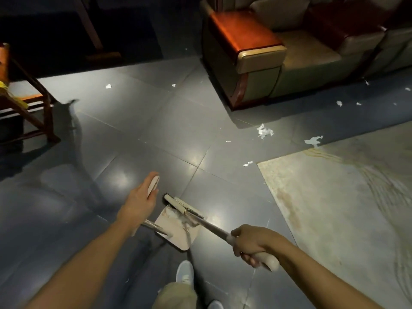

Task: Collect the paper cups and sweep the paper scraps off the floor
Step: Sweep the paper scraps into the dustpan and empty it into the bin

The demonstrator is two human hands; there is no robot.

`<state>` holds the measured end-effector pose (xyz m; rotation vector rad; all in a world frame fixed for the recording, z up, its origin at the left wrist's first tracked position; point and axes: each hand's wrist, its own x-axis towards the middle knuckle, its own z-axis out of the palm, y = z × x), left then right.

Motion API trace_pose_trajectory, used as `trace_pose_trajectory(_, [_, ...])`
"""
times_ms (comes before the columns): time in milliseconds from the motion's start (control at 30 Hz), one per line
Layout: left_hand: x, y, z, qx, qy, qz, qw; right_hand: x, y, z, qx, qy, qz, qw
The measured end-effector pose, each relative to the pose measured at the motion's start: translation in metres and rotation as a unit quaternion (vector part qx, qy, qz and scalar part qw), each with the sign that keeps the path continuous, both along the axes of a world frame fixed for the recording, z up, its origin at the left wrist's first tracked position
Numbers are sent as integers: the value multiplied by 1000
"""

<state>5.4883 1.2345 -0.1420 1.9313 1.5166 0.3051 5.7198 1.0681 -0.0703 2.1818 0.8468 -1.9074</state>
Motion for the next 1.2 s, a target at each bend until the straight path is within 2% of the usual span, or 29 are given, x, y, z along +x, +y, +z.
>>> trace_pose_trajectory(133, [-4, -3, 3, 20, -3, 27, 999, 10, 9, 27, 3, 34, -84, 996])
trace_pose_trajectory(233, [-6, 8, 9, 36, -1, 41, 999, 16, 38, 35, 30, 17, -77, 996])
trace_pose_trajectory(467, [-7, 94, 25, 52, -31, 60, 996, 33, 168, 20, 85, 2, -107, 991])
trace_pose_trajectory(867, [17, 343, 35, 39, -40, 90, 994, 94, 458, -19, 160, -51, -140, 976])
trace_pose_trajectory(1200, [77, 586, 31, 67, -38, 123, 989, 173, 728, -37, 131, -68, -141, 979])
